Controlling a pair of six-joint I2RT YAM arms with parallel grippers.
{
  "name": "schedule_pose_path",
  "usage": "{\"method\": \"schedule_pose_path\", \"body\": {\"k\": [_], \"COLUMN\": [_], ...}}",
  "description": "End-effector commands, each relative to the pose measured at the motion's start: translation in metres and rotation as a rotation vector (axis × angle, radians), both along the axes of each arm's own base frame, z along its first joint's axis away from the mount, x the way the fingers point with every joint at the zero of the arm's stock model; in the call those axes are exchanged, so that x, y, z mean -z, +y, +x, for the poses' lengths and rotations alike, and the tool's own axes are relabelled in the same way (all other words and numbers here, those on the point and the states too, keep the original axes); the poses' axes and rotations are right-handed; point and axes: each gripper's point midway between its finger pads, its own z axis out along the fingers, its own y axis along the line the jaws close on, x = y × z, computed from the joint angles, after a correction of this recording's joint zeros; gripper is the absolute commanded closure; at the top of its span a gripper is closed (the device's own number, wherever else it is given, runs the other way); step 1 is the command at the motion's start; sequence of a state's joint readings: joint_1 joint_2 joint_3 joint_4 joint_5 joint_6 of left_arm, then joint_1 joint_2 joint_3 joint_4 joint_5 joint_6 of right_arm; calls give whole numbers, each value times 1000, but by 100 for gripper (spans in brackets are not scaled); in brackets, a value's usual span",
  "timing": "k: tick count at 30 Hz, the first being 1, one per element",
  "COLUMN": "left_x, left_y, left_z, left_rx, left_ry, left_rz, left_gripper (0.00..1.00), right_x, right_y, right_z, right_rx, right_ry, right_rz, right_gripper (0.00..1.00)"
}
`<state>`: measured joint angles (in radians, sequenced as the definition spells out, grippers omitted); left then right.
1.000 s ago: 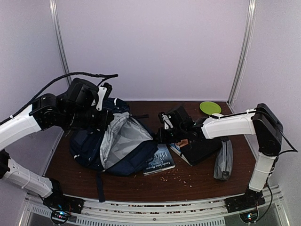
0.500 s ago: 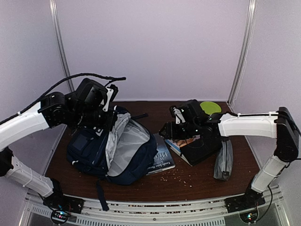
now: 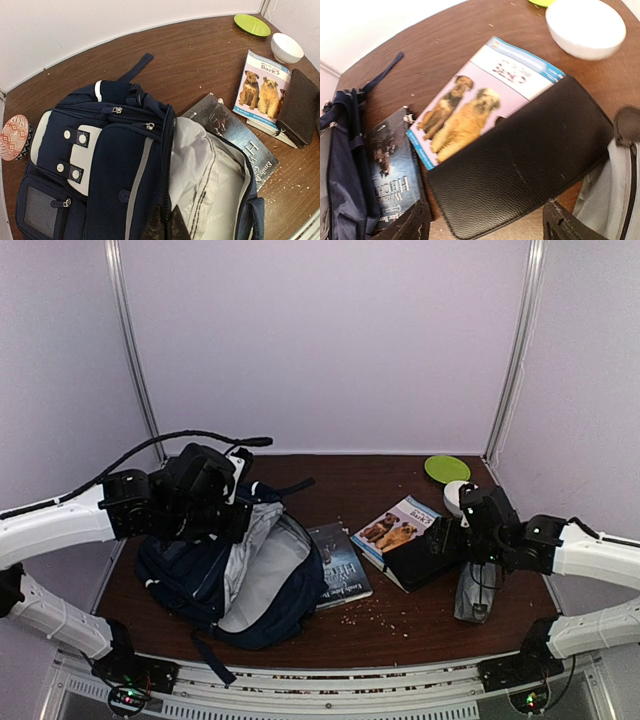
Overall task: Pack the student bag
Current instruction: Pick up the stationery from the center of the board.
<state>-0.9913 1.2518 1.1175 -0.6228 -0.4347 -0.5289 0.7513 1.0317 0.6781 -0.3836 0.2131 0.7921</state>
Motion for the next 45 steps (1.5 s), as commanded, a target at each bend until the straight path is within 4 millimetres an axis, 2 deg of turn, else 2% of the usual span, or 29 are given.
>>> {"method": "schedule_pose_path", "body": {"k": [1,4,8,11,13,17,22,26,29,32,34,37,39,40,44,45], "left_x": [-20,-13,-11,-16,-20,-30,-63,-92,-106,-111,-113,-121,-128,-132,-145,-147], "left_y": [5,9,14,19,21,15,7,6,6,3,2,1,1,1,-1,-1], "left_z": [10,9,7,6,5,1,-4,-9,-12,-14,-15,-16,-17,-18,-18,-17], "left_rx": [-51,-63,-75,-81,-77,-31,22,53,65,80,84,91,92,96,98,94], "left_ry": [-95,-91,-98,-112,-121,-129,-149,-183,-197,-195,-193,-198,-202,-206,-223,-227], "left_rz": [-72,-72,-79,-83,-88,-117,-193,-252,-285,-300,-312,-333,-354,-367,-403,-409], "left_gripper": [100,100,100,100,100,100,100,100,100,100,100,100,100,100,100,100], "right_x": [21,22,-6,-15,-10,19,41,60,79,88,87,74,54,38,-26,-48], "right_y": [-20,-36,-63,-86,-100,-116,-116,-108,-105,-102,-100,-97,-96,-96,-90,-83], "right_z": [-7,-11,-12,-18,-24,-37,-42,-43,-47,-50,-49,-49,-47,-46,-44,-43], "right_rx": [128,199,238,271,288,323,328,295,279,266,249,222,201,190,126,94], "right_ry": [57,44,-43,-28,0,87,135,178,227,252,246,218,183,156,45,6], "right_rz": [20,16,-82,-213,-252,-193,-137,-125,-128,-122,-112,-104,-98,-91,-45,-8], "right_gripper": [23,24,24,23,23,22,22,22,24,28,41,74,95,100,100,100]}}
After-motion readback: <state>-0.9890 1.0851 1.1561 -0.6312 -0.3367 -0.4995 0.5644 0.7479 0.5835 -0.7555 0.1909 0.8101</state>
